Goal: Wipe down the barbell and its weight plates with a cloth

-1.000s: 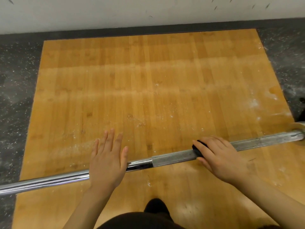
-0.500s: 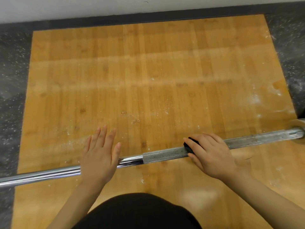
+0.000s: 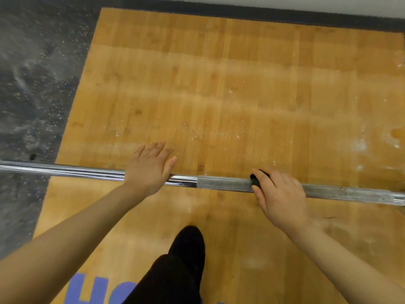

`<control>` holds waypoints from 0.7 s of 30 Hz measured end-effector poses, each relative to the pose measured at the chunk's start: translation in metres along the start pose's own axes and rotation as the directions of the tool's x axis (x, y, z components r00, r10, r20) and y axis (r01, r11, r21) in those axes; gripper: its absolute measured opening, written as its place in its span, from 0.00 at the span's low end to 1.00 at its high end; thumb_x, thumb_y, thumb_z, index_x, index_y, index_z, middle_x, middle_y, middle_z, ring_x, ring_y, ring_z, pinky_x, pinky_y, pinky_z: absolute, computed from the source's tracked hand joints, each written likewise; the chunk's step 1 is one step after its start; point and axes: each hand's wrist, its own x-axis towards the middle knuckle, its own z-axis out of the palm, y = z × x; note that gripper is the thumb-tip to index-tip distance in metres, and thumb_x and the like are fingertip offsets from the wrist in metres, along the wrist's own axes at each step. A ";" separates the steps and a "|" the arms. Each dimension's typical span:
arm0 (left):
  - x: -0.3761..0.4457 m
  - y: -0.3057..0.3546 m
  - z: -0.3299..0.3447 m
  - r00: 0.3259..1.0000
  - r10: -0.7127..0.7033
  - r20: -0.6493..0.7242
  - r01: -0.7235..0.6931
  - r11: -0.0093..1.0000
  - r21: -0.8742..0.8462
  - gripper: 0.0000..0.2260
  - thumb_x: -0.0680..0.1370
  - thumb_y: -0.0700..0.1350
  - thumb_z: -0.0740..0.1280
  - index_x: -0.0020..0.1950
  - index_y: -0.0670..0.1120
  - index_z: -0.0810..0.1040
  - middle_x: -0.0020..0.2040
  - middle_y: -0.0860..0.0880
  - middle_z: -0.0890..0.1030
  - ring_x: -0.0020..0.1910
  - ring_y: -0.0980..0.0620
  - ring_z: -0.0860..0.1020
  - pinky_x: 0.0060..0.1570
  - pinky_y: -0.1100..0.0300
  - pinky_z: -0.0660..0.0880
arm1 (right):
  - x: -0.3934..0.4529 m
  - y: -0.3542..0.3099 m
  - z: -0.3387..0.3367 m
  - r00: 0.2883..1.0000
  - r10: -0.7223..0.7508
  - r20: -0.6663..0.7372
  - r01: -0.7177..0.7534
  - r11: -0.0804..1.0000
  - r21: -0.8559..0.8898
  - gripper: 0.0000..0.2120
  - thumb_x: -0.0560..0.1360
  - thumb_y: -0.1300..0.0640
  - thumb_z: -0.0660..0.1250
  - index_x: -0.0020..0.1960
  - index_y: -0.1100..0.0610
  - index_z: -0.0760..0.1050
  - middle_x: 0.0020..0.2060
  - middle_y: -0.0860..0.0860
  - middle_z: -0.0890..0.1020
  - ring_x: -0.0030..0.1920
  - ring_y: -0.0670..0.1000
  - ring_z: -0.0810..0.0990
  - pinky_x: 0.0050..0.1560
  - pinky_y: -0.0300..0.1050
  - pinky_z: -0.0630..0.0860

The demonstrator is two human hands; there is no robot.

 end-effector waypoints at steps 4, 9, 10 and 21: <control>-0.005 -0.001 0.004 1.000 0.015 -0.004 -0.015 1.000 0.023 0.27 0.81 0.60 0.40 0.76 0.54 0.62 0.78 0.51 0.61 0.77 0.52 0.54 0.75 0.53 0.47 | -0.007 -0.004 0.003 0.999 0.047 0.002 -0.047 0.999 0.018 0.19 0.79 0.49 0.56 0.59 0.60 0.79 0.49 0.55 0.81 0.42 0.59 0.80 0.41 0.51 0.74; -0.019 0.000 0.010 1.000 0.023 -0.017 -0.023 1.000 0.019 0.32 0.79 0.61 0.35 0.76 0.54 0.62 0.78 0.51 0.61 0.78 0.52 0.54 0.75 0.54 0.47 | -0.023 -0.009 0.004 0.999 0.049 -0.010 -0.048 0.999 0.006 0.21 0.80 0.49 0.55 0.61 0.60 0.78 0.51 0.56 0.80 0.44 0.60 0.78 0.45 0.52 0.72; -0.023 0.001 0.011 1.000 0.023 -0.020 -0.022 1.000 0.020 0.34 0.78 0.62 0.33 0.77 0.54 0.62 0.78 0.51 0.61 0.78 0.53 0.54 0.75 0.54 0.48 | -0.026 -0.011 0.002 0.999 0.051 0.001 -0.051 0.999 0.007 0.21 0.80 0.48 0.55 0.61 0.60 0.78 0.52 0.57 0.80 0.46 0.60 0.77 0.46 0.53 0.71; -0.063 0.003 0.028 0.999 0.031 -0.033 -0.029 0.999 0.041 0.35 0.77 0.62 0.31 0.77 0.54 0.62 0.78 0.51 0.60 0.78 0.52 0.55 0.75 0.52 0.46 | -0.027 -0.071 -0.007 0.989 0.046 0.139 -0.057 0.996 0.075 0.21 0.78 0.48 0.55 0.56 0.59 0.80 0.49 0.55 0.81 0.48 0.58 0.80 0.53 0.52 0.76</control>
